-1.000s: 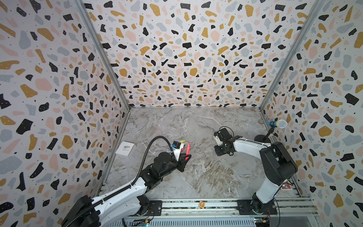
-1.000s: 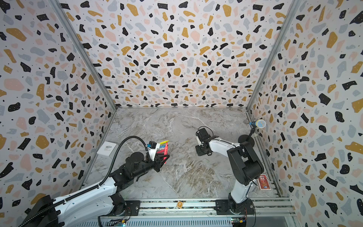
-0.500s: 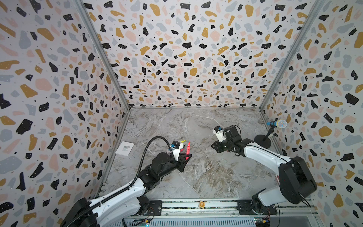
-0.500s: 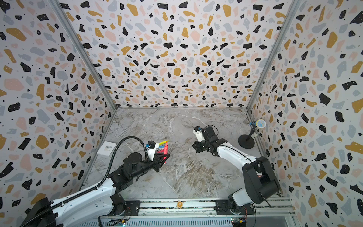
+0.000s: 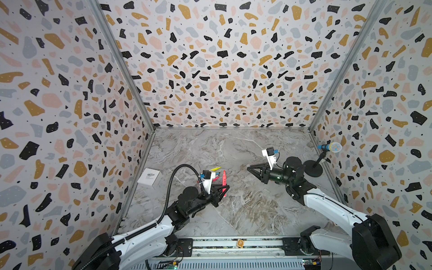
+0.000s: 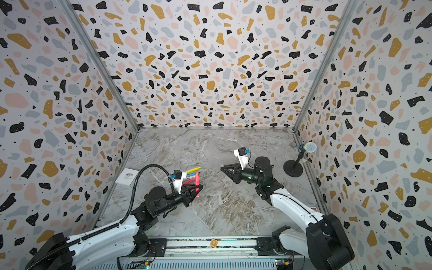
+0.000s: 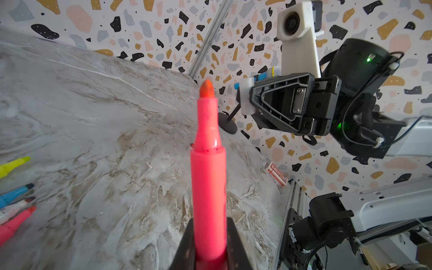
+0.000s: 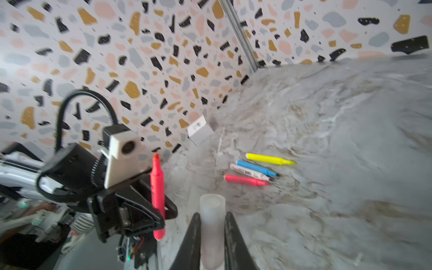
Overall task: Insert pens into pen caps
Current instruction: Pick up the pen cap from the center of the table, then put on the pen cap to the pen.
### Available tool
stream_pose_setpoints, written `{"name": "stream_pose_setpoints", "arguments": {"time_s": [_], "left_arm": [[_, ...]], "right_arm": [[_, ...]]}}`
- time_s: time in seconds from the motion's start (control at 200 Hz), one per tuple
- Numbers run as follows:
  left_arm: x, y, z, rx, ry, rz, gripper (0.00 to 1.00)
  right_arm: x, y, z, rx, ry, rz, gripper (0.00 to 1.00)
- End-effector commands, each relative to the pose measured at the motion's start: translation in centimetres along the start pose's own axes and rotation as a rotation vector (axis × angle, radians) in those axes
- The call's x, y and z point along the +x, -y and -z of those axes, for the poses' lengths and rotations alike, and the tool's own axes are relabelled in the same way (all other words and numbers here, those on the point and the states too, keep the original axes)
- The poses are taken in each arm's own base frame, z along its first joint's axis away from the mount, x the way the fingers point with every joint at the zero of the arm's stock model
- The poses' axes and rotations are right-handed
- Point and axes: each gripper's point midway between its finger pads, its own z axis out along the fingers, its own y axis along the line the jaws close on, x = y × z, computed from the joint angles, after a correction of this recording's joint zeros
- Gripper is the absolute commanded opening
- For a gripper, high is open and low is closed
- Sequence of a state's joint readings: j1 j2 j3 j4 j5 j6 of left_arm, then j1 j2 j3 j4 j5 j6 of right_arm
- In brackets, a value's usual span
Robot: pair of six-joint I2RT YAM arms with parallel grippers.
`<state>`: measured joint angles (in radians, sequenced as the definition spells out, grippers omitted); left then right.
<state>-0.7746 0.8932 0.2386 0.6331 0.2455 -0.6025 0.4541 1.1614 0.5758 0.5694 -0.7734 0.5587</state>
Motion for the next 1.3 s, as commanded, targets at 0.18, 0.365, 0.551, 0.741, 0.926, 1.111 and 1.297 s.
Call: {"name": "stream_pose_setpoints", "arguments": {"time_s": [0.18, 0.365, 0.551, 0.741, 0.926, 1.111, 1.297], "left_arm": [[-2.2, 2.3, 0.3, 0.094, 0.117, 0.021, 0.0], [-2.1, 3.2, -0.1, 0.122, 0.119, 0.03, 0.0], [-1.8, 4.1, -0.8, 0.155, 0.106, 0.038, 0.0], [-1.5, 4.8, -1.3, 0.172, 0.096, 0.037, 0.0], [-1.4, 5.3, -1.7, 0.185, 0.088, 0.035, 0.0], [-1.3, 5.7, -1.9, 0.195, 0.081, 0.032, 0.0], [-1.3, 5.8, -2.0, 0.194, 0.083, 0.033, 0.0]], "right_arm": [[-3.7, -5.7, -0.1, -0.234, 0.16, 0.031, 0.05], [-4.1, -6.8, -0.6, -0.305, 0.2, 0.006, 0.05], [-3.9, -7.5, -1.4, -0.347, 0.201, -0.001, 0.05], [-3.6, -7.5, -1.9, -0.361, 0.196, -0.01, 0.05], [-3.0, -7.6, -2.7, -0.378, 0.179, -0.027, 0.05], [-2.8, -7.7, -3.1, -0.393, 0.18, -0.028, 0.05], [-2.5, -7.6, -3.7, -0.394, 0.171, -0.038, 0.05]]}}
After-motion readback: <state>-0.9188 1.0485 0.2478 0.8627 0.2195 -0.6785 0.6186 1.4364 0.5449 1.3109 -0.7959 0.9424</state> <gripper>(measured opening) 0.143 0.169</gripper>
